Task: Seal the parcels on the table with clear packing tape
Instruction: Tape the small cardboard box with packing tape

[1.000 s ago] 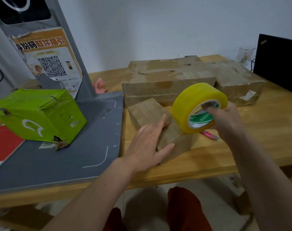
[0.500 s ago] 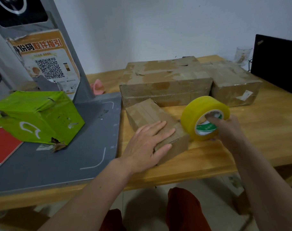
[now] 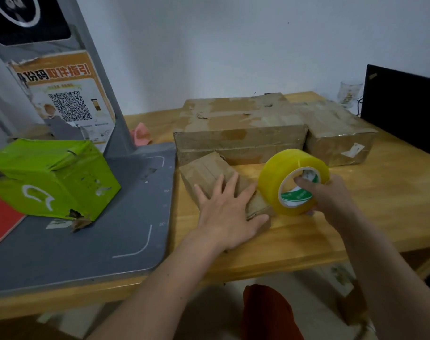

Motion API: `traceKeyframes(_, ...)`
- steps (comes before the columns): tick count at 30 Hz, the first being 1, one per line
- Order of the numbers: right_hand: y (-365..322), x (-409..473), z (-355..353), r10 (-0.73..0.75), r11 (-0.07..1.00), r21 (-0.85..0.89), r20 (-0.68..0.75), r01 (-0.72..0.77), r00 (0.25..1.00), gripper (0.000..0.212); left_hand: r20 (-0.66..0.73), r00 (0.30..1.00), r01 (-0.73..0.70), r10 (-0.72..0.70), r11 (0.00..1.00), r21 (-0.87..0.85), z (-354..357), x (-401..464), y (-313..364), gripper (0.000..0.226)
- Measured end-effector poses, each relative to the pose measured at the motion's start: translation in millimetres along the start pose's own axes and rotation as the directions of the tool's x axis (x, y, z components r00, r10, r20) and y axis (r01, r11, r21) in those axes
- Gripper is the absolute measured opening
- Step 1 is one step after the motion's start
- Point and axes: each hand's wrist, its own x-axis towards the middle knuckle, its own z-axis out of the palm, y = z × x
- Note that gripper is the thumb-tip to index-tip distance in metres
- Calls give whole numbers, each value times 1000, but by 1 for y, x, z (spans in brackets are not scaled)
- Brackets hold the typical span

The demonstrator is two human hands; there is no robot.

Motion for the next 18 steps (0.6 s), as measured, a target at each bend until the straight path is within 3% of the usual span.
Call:
traceKeyframes(3,-2,-2,5,-33,999,-3,4,33,999,9,-60,998,11,-13,999,-42,1,-8,-8,77)
traceKeyframes(6,-11,-9,14,-41,995,90,66,35,997,16,-215,976,0,-36,986,-165,9,-21,-20,84)
traceKeyframes(10,-22,-31,40,-42,919,393,159,-24,986,39,-427,895,-49,-129,923,-381,28,-34,-33,75)
traceKeyframes(13,-17,-58,73,-1,878,465,242,-115,970,47,-547,817,-122,-182,873,-473,40,-38,-37,70)
traceKeyframes(15,-17,-71,89,29,877,454,271,-154,962,40,-593,777,-167,-212,839,-518,45,-40,-39,71)
traceKeyframes(18,-30,-76,93,-26,922,382,238,-69,971,21,-620,753,-245,-222,779,-577,43,-40,-38,77)
